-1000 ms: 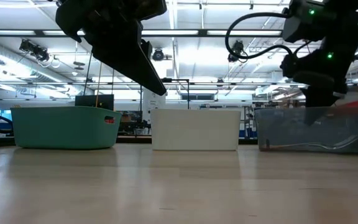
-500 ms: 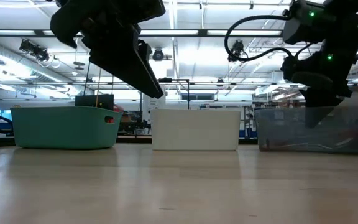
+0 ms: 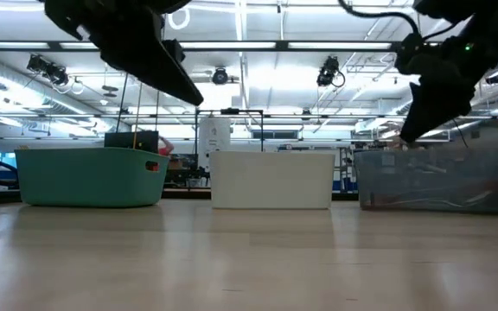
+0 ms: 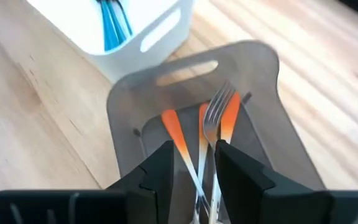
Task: Sort silverware by color (type)
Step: Return to Home Position
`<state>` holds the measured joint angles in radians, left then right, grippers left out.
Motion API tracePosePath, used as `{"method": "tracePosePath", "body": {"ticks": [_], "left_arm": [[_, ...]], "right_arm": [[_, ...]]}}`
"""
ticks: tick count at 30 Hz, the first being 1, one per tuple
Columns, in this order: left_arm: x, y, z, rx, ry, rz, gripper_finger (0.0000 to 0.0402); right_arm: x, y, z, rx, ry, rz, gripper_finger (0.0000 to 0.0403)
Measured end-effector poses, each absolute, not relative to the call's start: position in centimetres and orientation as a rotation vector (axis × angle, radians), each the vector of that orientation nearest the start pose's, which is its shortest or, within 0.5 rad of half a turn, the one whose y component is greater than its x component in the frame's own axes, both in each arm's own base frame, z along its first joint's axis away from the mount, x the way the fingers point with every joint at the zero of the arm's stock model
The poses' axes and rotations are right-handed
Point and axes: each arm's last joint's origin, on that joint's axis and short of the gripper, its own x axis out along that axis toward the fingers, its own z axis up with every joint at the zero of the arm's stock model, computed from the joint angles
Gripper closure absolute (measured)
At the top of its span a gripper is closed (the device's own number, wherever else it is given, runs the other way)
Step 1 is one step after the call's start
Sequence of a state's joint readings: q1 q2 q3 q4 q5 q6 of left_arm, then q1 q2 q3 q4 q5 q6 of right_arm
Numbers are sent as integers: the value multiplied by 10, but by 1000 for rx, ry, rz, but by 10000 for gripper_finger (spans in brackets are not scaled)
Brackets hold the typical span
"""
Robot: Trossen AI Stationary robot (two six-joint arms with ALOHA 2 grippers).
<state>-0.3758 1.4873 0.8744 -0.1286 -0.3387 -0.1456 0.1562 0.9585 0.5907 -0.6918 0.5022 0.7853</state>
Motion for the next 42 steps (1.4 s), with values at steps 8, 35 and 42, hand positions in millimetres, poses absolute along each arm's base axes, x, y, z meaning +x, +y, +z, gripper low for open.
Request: {"method": "tracePosePath", "body": {"ticks": [8,35,42], "left_arm": [[254,-86,214,52,617,89,249],[165,-44,208,-78,300,198,249],[148,-35,203,-108,199,225,249]], "right_arm": [[159,16,219,306,692,-648,281],[141,25,234,152,200,-216,298],[134,5,221,153,128,-182,320]]}}
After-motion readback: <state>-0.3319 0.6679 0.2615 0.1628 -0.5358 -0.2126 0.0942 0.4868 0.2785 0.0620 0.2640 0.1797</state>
